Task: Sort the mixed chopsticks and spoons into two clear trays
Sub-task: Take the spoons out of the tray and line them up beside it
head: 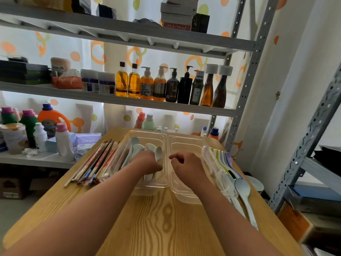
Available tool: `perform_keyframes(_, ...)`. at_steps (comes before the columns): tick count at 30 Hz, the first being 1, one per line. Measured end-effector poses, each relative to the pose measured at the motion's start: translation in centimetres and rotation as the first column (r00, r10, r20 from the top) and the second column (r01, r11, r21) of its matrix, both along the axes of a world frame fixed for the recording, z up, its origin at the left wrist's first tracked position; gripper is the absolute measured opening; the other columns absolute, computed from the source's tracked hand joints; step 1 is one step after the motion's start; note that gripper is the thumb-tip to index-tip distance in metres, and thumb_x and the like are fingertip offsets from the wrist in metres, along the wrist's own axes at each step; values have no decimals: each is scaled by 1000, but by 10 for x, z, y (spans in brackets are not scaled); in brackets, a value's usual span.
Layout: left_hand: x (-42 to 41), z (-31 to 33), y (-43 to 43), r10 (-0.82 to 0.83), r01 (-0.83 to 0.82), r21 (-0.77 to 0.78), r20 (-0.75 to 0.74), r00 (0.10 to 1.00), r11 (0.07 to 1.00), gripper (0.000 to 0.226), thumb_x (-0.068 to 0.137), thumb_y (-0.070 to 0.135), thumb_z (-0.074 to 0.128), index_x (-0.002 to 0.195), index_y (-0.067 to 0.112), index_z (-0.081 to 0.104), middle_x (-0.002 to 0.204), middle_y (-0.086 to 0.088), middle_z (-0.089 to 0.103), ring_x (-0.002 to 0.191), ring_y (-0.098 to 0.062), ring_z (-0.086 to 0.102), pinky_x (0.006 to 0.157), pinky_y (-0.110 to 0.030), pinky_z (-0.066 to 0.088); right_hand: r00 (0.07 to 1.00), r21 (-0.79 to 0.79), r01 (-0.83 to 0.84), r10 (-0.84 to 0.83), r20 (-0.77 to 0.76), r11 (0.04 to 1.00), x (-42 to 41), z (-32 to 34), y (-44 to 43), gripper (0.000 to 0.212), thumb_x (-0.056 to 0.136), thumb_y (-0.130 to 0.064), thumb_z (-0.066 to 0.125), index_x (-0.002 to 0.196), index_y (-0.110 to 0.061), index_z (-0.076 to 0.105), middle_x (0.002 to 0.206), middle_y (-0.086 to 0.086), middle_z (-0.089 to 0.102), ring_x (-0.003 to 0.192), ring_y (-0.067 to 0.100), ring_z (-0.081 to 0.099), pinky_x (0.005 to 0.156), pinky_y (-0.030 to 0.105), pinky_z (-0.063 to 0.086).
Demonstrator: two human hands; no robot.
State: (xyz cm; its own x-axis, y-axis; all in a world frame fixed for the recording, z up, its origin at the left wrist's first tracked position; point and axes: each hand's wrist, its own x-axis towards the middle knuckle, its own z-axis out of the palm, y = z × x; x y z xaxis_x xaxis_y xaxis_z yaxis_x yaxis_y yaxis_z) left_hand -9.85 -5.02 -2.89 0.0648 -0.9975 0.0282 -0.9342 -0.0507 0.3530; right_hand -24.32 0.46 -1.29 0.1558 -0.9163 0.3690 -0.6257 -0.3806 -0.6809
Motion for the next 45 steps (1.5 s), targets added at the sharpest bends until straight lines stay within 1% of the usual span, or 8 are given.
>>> perform_keyframes(5, -7, 15, 5, -17, -7, -151, -160, 987, 988, 37, 85, 43, 60, 63, 15, 50, 61, 1, 51, 60, -13, 50, 59, -26, 42, 992, 38, 48, -52, 112, 998, -3, 1, -2, 26, 94, -14, 49, 114, -11, 65, 106, 5, 68, 88, 12, 59, 78, 22, 47)
perform_keyframes(12, -38, 32, 33, -245, 173, -309, -209, 947, 935, 32, 87, 35, 62, 73, 8, 66, 65, -2, 62, 61, -13, 57, 66, -30, 51, 856, 232, 133, -230, 463, 963, -19, 9, -6, 33, 97, -19, 45, 128, -11, 54, 111, 10, 64, 89, 20, 64, 84, 34, 55)
perform_keyframes(20, -77, 31, 49, -453, 406, -379, -39, 891, 831, 30, 89, 36, 57, 64, 18, 55, 62, 2, 57, 55, -10, 48, 58, -27, 41, 767, 277, 211, -334, 548, 937, -47, 4, -2, 38, 86, -15, 62, 124, -12, 59, 115, 10, 65, 100, 23, 63, 89, 41, 54)
perform_keyframes(26, -94, 28, 54, -542, 550, -367, 134, 830, 750, 31, 95, 45, 45, 107, 22, 62, 89, 2, 69, 74, -13, 61, 72, -30, 54, 792, 221, 387, -445, 417, 895, -89, 0, 9, 35, 83, -17, 65, 118, -12, 64, 124, 9, 61, 105, 25, 61, 90, 36, 51)
perform_keyframes(32, -78, 26, 30, -340, 290, -495, -11, 940, 819, 24, 93, 38, 50, 101, 19, 62, 93, -1, 69, 81, -19, 63, 74, -32, 53, 821, 80, 555, -560, 112, 828, -132, -18, 37, 30, 84, -18, 64, 109, -1, 67, 102, 15, 70, 93, 29, 64, 80, 37, 51)
perform_keyframes(36, -64, 18, 16, -149, 88, -453, -101, 984, 887, 26, 91, 36, 50, 102, 15, 62, 104, -6, 68, 94, -26, 62, 81, -35, 51, 792, 84, 611, -609, -56, 787, -148, -35, 45, 23, 83, -16, 61, 83, 7, 68, 80, 22, 67, 79, 36, 62, 61, 37, 47)
perform_keyframes(41, -51, 1, 10, -52, -1, -383, -129, 990, 924, 27, 90, 37, 51, 102, 16, 62, 103, -6, 68, 94, -27, 61, 79, -35, 50, 771, 57, 629, -614, -167, 775, -150, -45, 48, 25, 87, -16, 59, 94, 6, 67, 91, 21, 68, 87, 32, 62, 75, 41, 50)
perform_keyframes(45, -47, -3, 9, -38, -31, -371, -180, 983, 928, 27, 90, 36, 50, 103, 16, 61, 104, -5, 67, 91, -24, 59, 77, -33, 47, 754, 39, 639, -616, -229, 768, -150, -49, 48, 19, 86, -18, 58, 83, 0, 65, 82, 17, 65, 71, 27, 59, 60, 33, 46)
